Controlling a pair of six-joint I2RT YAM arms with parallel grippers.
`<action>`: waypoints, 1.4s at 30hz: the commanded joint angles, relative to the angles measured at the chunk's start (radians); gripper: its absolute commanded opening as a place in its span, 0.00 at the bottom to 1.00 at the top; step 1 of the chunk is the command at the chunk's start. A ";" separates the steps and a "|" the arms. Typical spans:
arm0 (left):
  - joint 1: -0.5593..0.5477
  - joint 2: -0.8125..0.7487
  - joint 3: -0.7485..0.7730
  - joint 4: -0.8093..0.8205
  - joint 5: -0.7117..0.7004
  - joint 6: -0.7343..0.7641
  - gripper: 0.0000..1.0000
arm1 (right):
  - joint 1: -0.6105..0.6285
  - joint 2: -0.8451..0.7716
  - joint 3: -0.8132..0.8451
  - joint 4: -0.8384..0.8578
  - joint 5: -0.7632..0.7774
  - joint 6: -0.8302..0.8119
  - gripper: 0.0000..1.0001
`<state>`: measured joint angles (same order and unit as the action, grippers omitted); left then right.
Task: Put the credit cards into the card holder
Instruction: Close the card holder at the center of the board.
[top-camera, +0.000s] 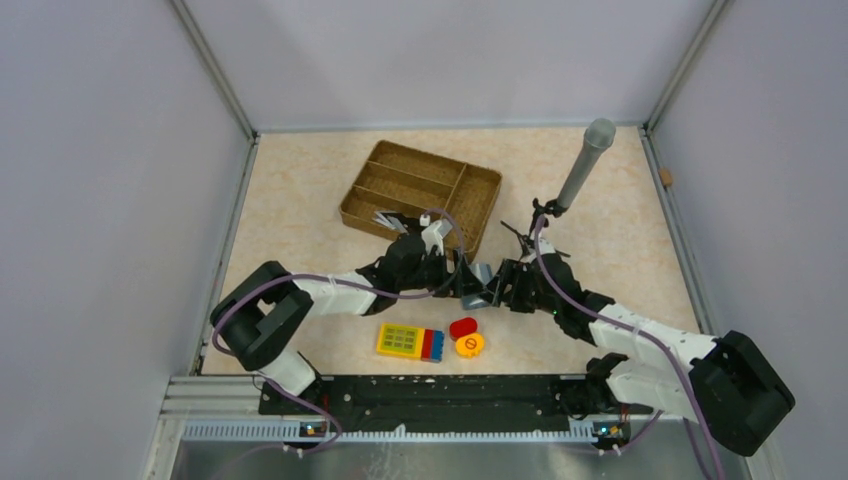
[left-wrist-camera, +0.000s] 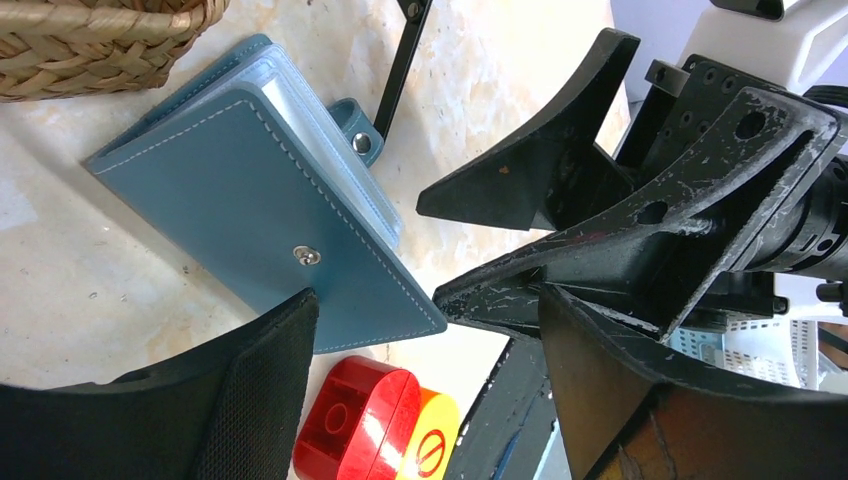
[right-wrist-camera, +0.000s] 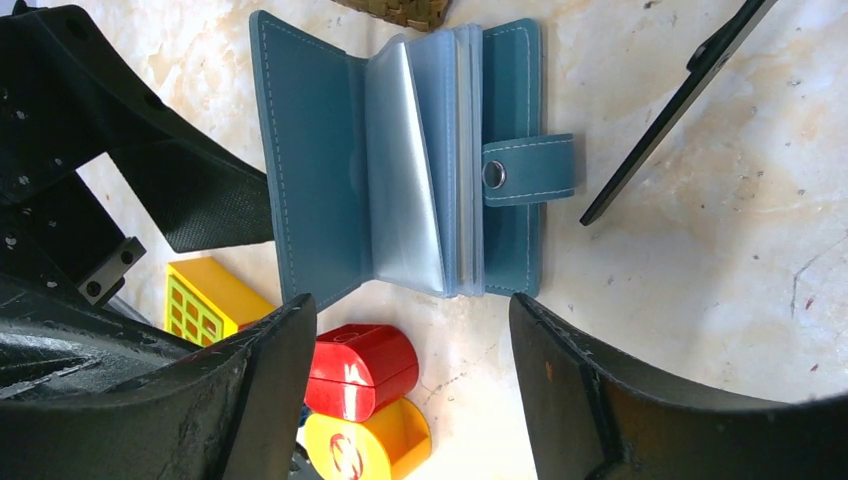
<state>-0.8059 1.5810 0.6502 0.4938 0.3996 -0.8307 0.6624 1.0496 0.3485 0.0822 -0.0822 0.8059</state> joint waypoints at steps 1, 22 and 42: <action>0.003 0.032 0.018 0.068 0.015 0.013 0.81 | -0.006 -0.001 0.047 0.077 -0.016 -0.020 0.71; 0.018 0.110 0.041 0.210 0.052 -0.029 0.81 | -0.023 -0.205 -0.035 -0.001 0.068 0.037 0.75; 0.059 0.203 0.079 0.268 0.039 -0.067 0.81 | -0.098 -0.127 -0.090 0.158 -0.067 -0.050 0.63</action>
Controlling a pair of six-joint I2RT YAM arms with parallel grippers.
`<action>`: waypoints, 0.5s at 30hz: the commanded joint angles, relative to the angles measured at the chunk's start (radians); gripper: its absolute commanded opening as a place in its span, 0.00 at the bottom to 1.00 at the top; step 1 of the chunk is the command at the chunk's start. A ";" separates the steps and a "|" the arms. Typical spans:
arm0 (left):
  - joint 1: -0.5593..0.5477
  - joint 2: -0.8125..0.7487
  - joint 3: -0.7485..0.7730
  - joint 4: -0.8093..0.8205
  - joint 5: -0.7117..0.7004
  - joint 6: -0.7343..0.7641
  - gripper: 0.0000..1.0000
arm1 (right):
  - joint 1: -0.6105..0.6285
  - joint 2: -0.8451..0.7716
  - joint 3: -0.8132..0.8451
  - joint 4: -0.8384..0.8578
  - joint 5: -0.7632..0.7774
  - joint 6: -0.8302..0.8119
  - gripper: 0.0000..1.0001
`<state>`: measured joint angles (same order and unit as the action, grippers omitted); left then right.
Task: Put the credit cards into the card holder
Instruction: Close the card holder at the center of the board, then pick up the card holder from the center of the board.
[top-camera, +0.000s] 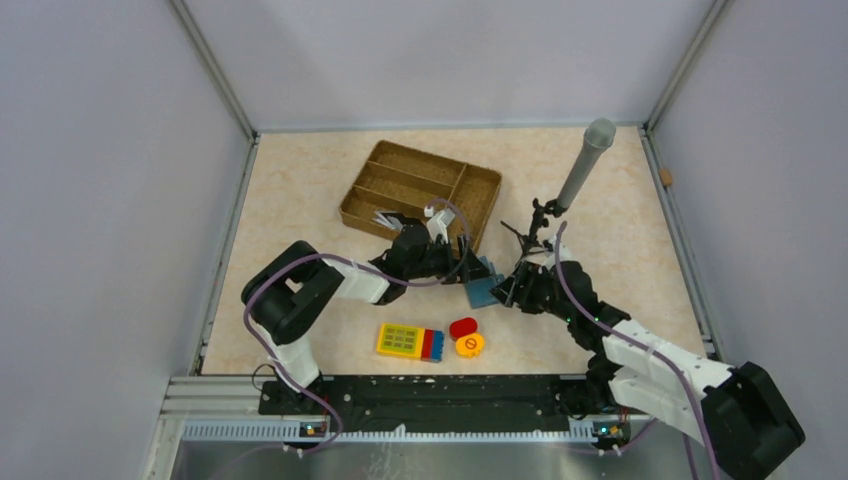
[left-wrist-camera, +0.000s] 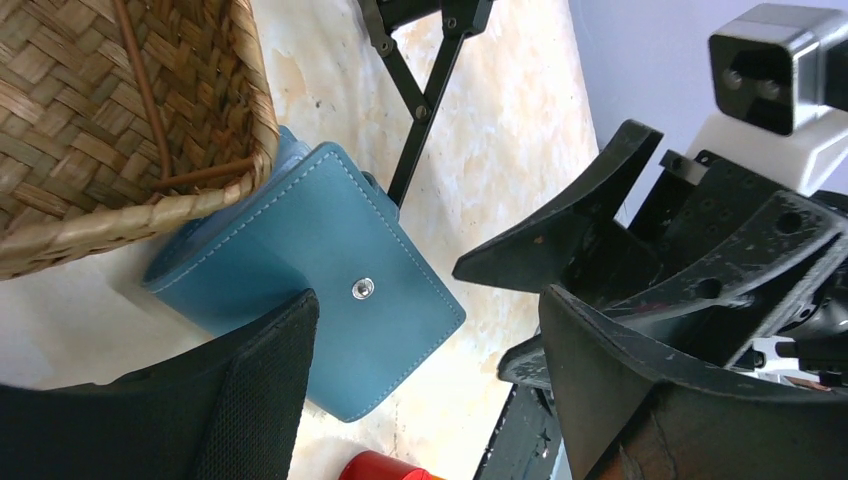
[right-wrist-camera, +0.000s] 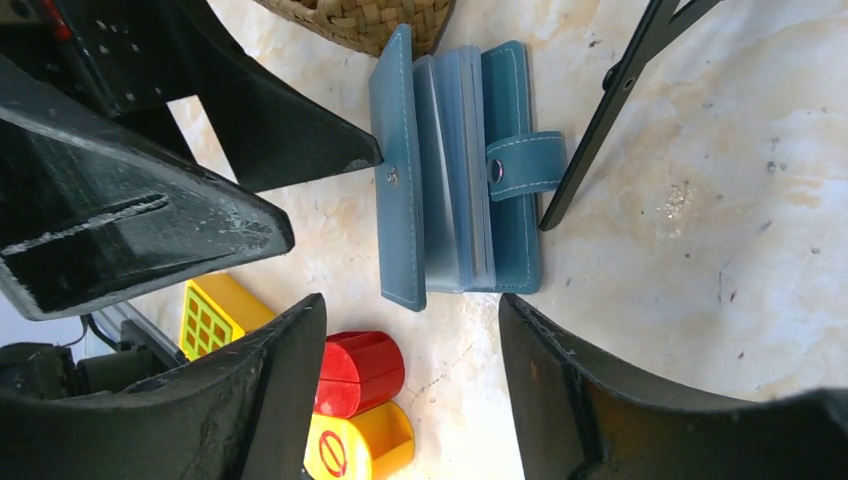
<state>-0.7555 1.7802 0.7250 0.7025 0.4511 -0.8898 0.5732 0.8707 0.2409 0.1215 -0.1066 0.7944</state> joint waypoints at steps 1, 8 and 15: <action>0.008 0.005 0.005 0.059 -0.012 -0.009 0.82 | -0.010 0.070 0.020 0.126 -0.040 -0.044 0.62; 0.009 0.013 0.005 0.063 -0.010 -0.013 0.82 | -0.029 0.160 0.026 0.169 -0.029 -0.074 0.58; 0.010 0.016 0.005 0.062 -0.005 -0.015 0.82 | -0.042 0.259 0.034 0.245 -0.062 -0.087 0.49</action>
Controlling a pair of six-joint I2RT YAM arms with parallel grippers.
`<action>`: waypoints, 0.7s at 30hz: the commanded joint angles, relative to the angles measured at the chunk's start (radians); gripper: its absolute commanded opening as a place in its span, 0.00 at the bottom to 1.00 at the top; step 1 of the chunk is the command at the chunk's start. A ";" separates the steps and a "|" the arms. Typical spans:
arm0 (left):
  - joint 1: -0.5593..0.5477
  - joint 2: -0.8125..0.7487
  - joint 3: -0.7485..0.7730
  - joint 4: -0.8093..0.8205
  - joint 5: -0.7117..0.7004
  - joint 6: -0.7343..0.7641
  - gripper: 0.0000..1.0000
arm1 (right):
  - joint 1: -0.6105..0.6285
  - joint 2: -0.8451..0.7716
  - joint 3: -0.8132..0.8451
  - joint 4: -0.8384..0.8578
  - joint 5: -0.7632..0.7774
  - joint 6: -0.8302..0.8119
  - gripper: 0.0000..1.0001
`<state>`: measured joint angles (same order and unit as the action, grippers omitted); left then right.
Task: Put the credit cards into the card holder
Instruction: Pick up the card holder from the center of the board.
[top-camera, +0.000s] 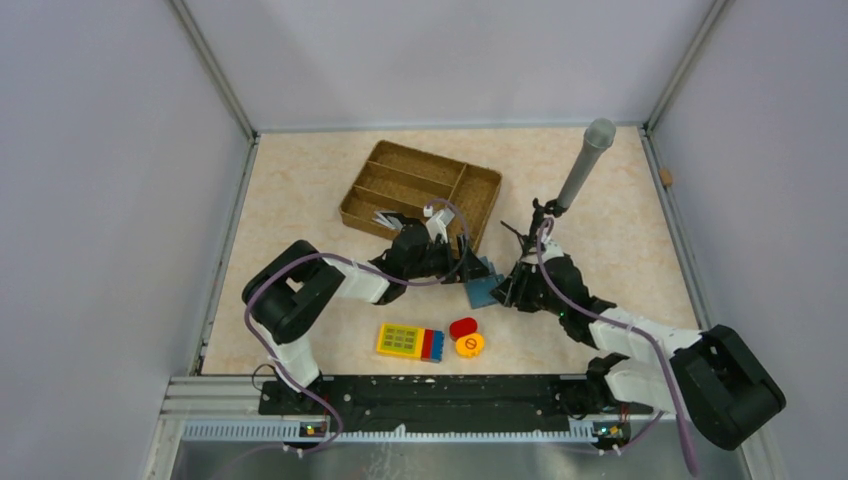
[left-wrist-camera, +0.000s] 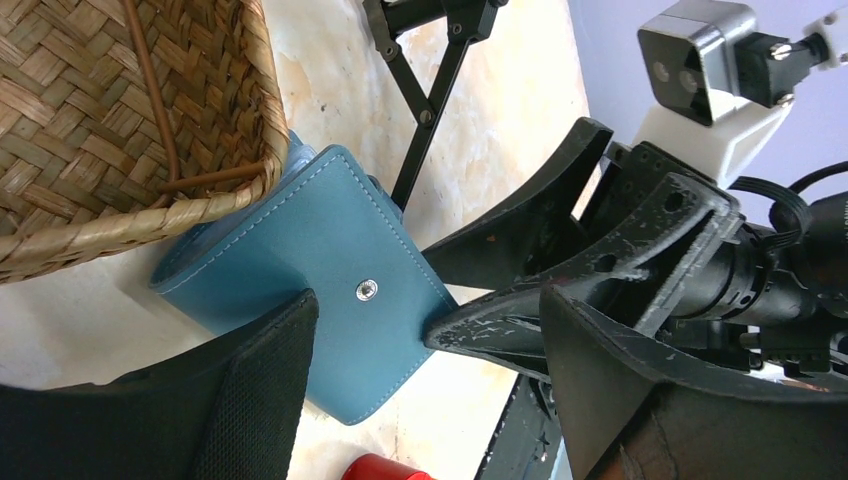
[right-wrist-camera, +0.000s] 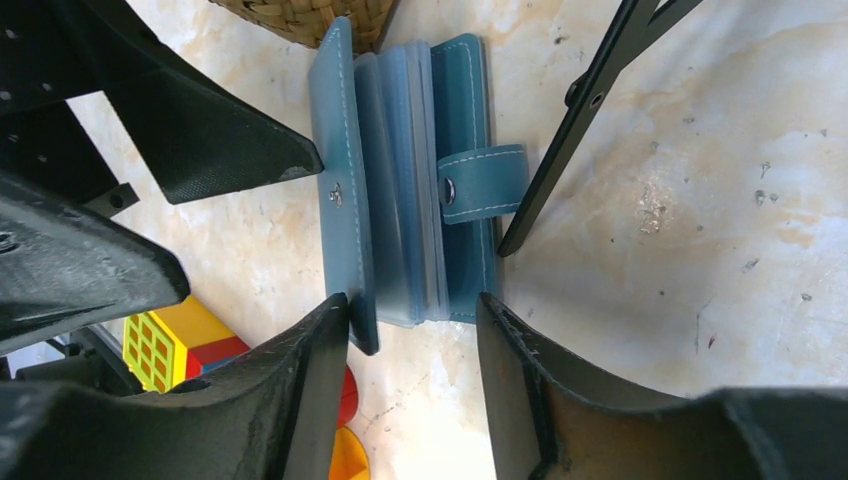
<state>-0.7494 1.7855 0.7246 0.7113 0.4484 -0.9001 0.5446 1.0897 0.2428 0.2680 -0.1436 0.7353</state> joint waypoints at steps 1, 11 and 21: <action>0.004 0.011 0.006 0.054 -0.002 -0.005 0.81 | -0.016 0.052 0.034 0.108 -0.027 -0.029 0.47; 0.004 0.012 0.004 0.051 0.000 -0.002 0.82 | -0.026 0.175 0.046 0.199 -0.067 -0.009 0.29; 0.004 -0.140 -0.032 -0.082 -0.035 0.081 0.86 | -0.026 0.143 0.016 0.210 -0.066 0.112 0.00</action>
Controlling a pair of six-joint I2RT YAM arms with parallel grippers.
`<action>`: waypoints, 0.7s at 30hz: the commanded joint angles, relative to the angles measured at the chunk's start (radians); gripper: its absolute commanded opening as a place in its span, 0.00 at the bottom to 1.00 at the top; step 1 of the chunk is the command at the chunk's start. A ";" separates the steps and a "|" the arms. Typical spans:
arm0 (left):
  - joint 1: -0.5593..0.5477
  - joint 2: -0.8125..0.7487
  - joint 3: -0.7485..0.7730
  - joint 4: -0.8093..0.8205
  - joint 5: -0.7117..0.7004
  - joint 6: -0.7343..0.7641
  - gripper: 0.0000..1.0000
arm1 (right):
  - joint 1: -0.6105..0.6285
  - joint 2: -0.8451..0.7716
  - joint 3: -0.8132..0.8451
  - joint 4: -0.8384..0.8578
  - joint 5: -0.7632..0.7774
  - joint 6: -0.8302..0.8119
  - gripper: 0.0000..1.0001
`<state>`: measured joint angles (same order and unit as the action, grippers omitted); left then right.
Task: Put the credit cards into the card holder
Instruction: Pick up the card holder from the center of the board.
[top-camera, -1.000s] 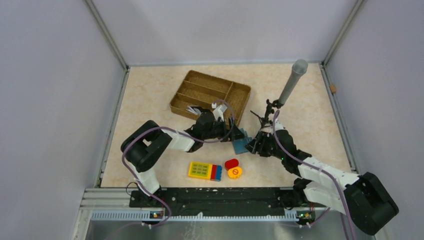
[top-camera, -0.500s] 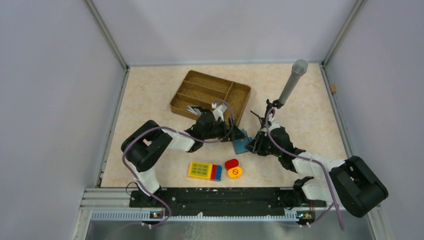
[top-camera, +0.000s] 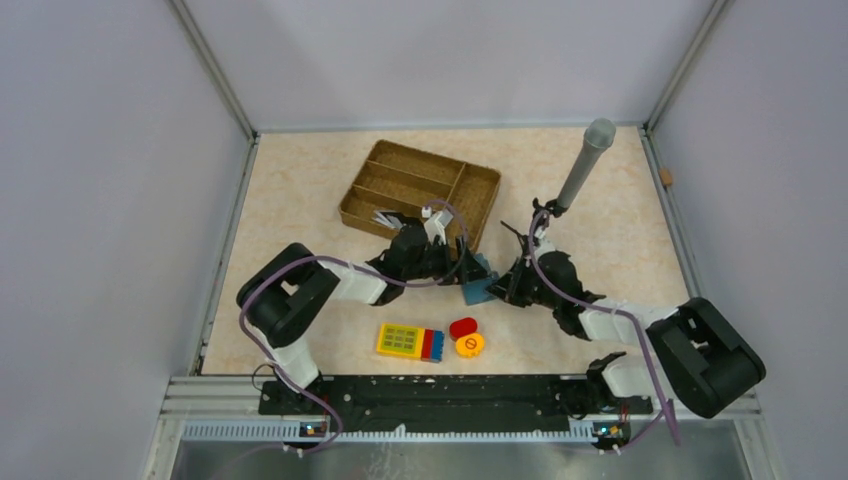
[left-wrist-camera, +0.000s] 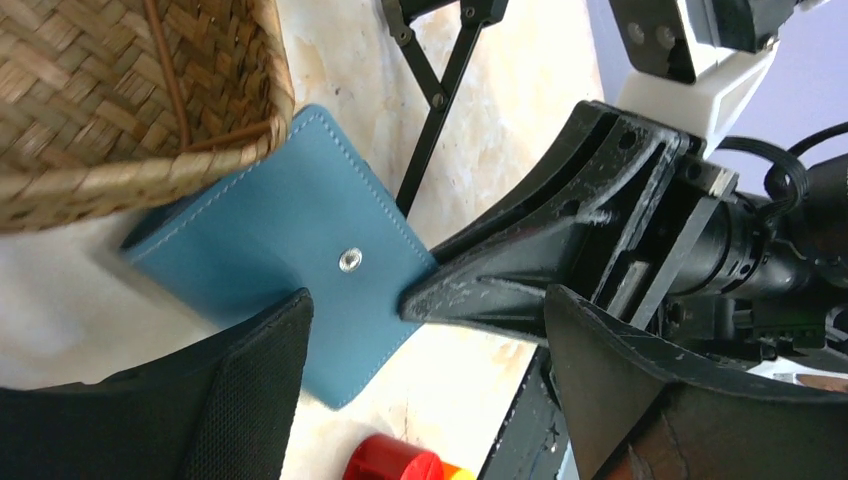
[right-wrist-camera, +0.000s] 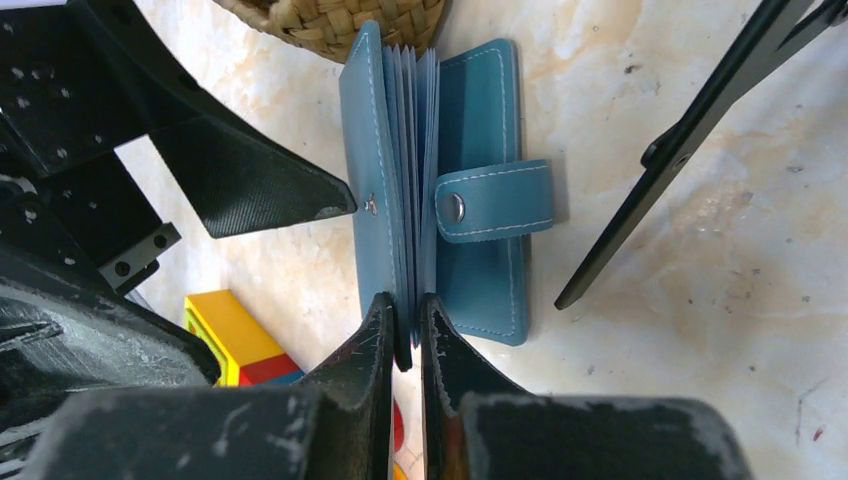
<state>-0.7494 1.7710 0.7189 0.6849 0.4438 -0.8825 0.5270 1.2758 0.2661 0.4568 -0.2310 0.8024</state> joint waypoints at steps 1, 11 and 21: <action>0.004 -0.160 -0.035 -0.084 -0.040 0.075 0.86 | -0.009 -0.067 -0.015 0.018 0.021 0.056 0.00; 0.006 -0.500 -0.090 -0.377 -0.126 0.091 0.93 | -0.009 -0.432 -0.061 -0.116 -0.011 0.121 0.00; 0.013 -0.666 -0.105 -0.340 -0.093 -0.020 0.98 | -0.008 -0.644 -0.031 -0.019 -0.162 0.133 0.00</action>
<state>-0.7418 1.1591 0.6224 0.3046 0.3416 -0.8593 0.5266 0.6632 0.1959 0.3134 -0.2970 0.9180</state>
